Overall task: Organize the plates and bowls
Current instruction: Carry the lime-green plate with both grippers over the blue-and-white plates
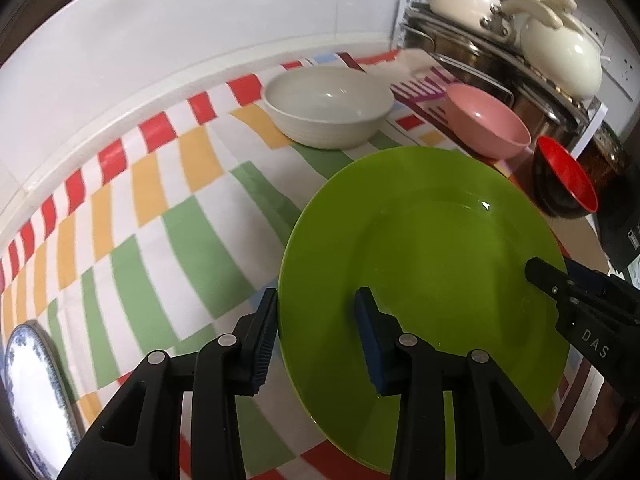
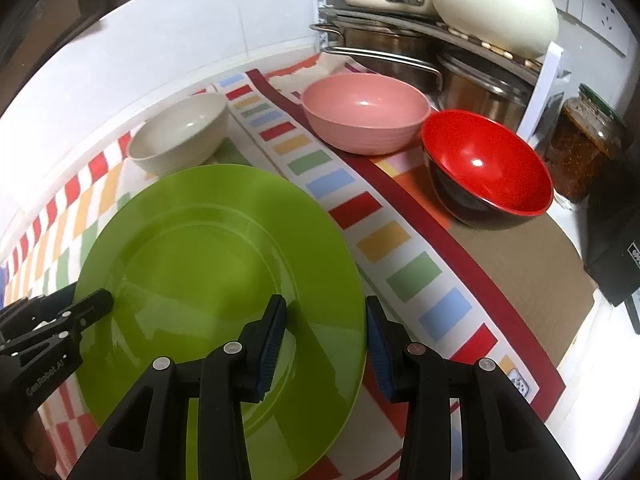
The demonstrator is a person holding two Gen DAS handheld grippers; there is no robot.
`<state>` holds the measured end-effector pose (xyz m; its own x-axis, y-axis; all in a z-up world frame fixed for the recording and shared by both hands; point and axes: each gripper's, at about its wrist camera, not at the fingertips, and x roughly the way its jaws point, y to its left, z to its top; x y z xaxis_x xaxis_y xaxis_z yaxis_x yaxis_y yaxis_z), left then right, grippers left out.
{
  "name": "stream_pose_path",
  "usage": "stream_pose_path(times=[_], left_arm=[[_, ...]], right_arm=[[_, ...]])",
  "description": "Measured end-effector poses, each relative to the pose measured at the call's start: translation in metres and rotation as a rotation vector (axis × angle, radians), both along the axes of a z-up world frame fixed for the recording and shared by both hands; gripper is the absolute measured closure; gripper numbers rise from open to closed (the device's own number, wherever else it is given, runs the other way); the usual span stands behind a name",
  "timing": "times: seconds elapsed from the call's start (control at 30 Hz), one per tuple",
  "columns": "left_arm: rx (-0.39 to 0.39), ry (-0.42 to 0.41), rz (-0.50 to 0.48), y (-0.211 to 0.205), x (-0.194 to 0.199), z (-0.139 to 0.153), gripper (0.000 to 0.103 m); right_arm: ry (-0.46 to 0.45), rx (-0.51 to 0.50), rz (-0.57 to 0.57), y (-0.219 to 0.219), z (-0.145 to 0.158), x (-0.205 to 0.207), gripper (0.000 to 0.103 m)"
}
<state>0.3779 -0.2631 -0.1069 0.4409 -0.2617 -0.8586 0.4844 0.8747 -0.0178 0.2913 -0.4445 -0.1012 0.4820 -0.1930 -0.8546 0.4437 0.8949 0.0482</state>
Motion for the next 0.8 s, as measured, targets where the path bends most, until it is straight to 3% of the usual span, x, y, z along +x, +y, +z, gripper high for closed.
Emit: stream_pose_path(times=[0.8], left_arm=[[-0.06,-0.121,0.207,0.126,-0.035,0.051,0.066]], right_arm=[[-0.107,-0.031,0.178,0.105,0.052,0.0,0.062]])
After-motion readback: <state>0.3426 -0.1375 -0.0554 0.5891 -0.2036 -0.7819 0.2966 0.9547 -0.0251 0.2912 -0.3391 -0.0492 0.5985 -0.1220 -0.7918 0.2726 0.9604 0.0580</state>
